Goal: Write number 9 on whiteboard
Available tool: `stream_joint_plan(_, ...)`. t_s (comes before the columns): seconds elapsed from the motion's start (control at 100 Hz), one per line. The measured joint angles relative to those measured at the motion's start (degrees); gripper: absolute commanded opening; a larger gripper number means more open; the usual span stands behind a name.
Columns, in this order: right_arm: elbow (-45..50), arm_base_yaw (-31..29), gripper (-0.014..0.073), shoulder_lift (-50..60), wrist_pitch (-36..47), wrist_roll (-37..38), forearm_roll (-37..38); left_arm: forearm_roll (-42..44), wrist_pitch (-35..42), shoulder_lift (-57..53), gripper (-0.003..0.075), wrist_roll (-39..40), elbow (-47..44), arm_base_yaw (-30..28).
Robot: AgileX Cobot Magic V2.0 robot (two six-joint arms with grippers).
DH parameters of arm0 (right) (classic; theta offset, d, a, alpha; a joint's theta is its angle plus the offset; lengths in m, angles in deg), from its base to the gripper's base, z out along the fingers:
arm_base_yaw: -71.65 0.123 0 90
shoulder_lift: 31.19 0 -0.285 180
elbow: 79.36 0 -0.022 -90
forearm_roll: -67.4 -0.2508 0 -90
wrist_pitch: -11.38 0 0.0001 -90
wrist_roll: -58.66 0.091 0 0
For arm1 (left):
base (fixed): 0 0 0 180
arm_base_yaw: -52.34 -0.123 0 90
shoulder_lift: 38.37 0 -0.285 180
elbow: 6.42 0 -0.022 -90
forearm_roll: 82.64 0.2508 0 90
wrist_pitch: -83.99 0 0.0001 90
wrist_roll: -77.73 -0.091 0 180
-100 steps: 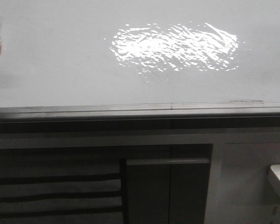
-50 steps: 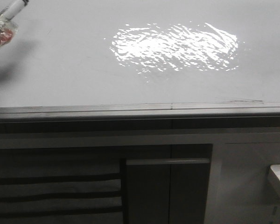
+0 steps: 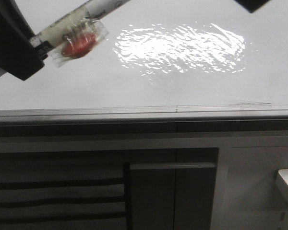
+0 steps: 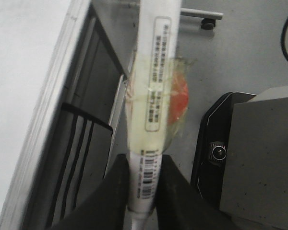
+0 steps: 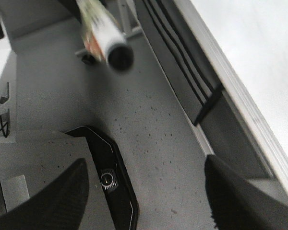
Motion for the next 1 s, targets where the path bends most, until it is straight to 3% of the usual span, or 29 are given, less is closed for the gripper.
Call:
stream_joint_plan(0.23,-0.24,3.38,0.0435,-4.5,3.85,-11.74,-9.31,-0.23,2.13,0.0,-0.0014,-1.01,0.0,3.77)
stream_joint_plan(0.46,-0.24,5.49,0.0419,-7.8,7.9,-13.77,-10.76,-0.23,2.36,0.0,-0.0014,-1.11,0.0,3.9)
stream_joint_plan(1.0,-0.24,6.66,0.0036,-8.87,9.13,-13.77,-12.04,-0.23,2.59,0.0,-0.0014,-1.52,0.0,3.9)
